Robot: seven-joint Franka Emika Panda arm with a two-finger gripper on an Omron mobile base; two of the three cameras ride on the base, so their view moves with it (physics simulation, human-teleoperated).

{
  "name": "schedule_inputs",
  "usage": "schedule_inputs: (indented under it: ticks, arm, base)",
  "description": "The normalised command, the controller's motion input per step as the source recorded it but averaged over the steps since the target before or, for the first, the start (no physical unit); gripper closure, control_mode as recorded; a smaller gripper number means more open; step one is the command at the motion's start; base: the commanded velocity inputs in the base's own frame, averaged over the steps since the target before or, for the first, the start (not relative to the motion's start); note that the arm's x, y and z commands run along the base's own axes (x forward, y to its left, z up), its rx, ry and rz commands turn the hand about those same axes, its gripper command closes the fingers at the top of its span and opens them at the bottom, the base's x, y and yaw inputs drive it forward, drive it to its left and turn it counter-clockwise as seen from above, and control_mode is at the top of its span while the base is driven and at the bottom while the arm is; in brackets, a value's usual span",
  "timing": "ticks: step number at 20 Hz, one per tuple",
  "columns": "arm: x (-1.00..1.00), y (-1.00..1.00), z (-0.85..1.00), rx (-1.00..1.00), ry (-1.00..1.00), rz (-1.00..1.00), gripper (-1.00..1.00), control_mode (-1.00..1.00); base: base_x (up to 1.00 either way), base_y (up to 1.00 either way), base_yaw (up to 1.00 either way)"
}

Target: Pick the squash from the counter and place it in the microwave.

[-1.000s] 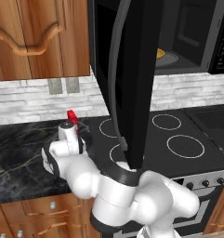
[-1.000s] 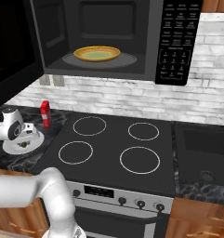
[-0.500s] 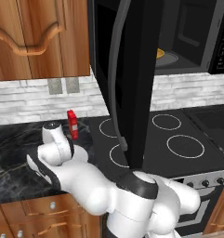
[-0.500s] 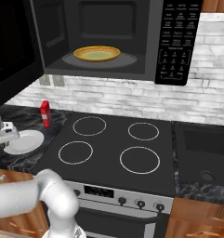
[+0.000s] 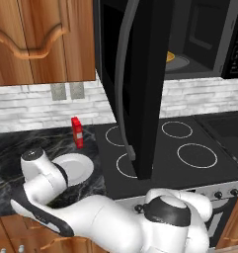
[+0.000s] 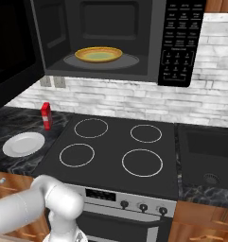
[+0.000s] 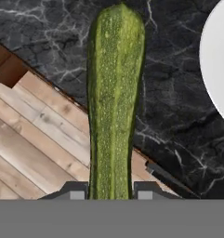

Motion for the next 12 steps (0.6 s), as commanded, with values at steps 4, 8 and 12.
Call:
schedule_inputs:
  ticks: [4, 8, 12]
  arm:
    - [-1.00, 0.04, 0.14, 0.00, -0.05, -0.12, 1.00, -1.00]
    - [-1.00, 0.04, 0.32, 0.00, -0.02, -0.15, 1.00, -1.00]
    - [-1.00, 0.06, 0.44, 0.00, -0.03, -0.18, 1.00, -1.00]
  base:
    - [0.00, 0.00, 0.00]
    - [0.00, 0.00, 0.00]
    - [0.00, 0.00, 0.00]
